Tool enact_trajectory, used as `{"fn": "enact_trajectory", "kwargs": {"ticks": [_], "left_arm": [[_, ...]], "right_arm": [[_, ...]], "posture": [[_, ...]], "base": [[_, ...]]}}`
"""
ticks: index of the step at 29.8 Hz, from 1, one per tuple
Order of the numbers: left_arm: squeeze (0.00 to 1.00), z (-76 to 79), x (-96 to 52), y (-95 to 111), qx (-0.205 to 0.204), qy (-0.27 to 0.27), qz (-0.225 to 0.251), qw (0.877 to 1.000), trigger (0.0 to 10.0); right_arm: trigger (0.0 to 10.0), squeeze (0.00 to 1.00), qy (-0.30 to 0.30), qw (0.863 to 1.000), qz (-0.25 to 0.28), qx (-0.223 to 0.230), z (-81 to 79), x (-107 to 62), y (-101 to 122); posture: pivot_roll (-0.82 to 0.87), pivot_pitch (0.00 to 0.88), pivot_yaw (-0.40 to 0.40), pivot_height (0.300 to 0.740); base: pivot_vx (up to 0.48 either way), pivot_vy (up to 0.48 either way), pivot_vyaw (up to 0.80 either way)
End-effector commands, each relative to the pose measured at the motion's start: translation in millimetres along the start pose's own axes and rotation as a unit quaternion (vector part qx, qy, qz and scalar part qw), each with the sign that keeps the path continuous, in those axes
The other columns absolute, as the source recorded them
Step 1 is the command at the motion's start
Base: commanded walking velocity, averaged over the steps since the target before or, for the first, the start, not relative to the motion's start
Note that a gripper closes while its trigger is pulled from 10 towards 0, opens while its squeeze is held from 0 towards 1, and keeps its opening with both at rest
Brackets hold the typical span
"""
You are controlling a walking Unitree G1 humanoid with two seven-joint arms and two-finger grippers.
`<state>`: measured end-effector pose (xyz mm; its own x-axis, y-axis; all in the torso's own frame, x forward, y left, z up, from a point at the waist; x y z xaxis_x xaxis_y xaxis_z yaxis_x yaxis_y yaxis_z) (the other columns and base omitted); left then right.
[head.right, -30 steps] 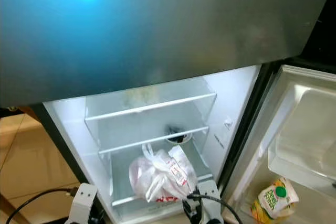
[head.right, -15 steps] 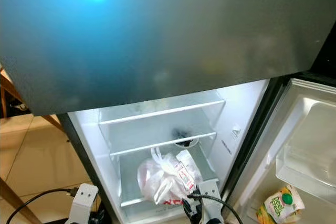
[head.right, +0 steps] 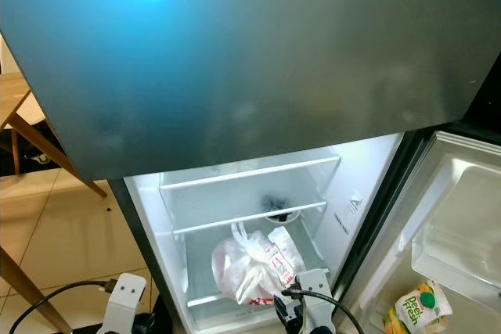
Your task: Restocking fridge
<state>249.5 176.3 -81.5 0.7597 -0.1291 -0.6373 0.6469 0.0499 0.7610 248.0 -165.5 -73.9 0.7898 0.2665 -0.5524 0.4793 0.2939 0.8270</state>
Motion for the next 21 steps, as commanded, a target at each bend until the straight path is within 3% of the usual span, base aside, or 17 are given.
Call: {"fn": "enact_trajectory", "kwargs": {"ticks": [1, 9, 21], "left_arm": [[0.00, -7.0, -2.6, -4.6, 0.004, 0.008, -0.009, 1.000, 10.0], [0.00, -6.9, -2.0, -3.2, -0.003, 0.011, -0.006, 1.000, 10.0], [0.00, -4.1, 0.0, 2.2, -0.003, 0.007, 0.001, 1.000, 10.0]], "right_arm": [[10.0, 0.00, -0.001, 1.000, 0.000, 0.000, 0.5, 0.8, 1.2], [10.0, 0.00, 0.017, 1.000, 0.021, 0.006, -2.4, 0.6, 6.4], [10.0, 0.00, 0.015, 1.000, 0.022, 0.010, -3.0, 0.3, 5.8]], "posture": [[-0.02, 0.009, 0.025, 0.671], [-0.02, 0.011, 0.021, 0.676], [-0.02, 0.014, 0.024, 0.730]], "base": [[0.000, 0.000, 0.00], [0.000, 0.000, 0.00], [0.000, 0.000, 0.00]]}}
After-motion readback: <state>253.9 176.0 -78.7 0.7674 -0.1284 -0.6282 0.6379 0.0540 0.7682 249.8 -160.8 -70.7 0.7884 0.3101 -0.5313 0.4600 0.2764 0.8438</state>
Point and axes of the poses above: a point about 5 cm out from each wrist's last joint towards the gripper, its own x axis pointing out of the wrist towards the gripper, its own y axis along the axis of the wrist's last joint, z = x × y, the point moved 4 cm from there along x, pointing out of the wrist towards the gripper, and after that the axes turned 14 degrees about -x, right-handed, at the moved point
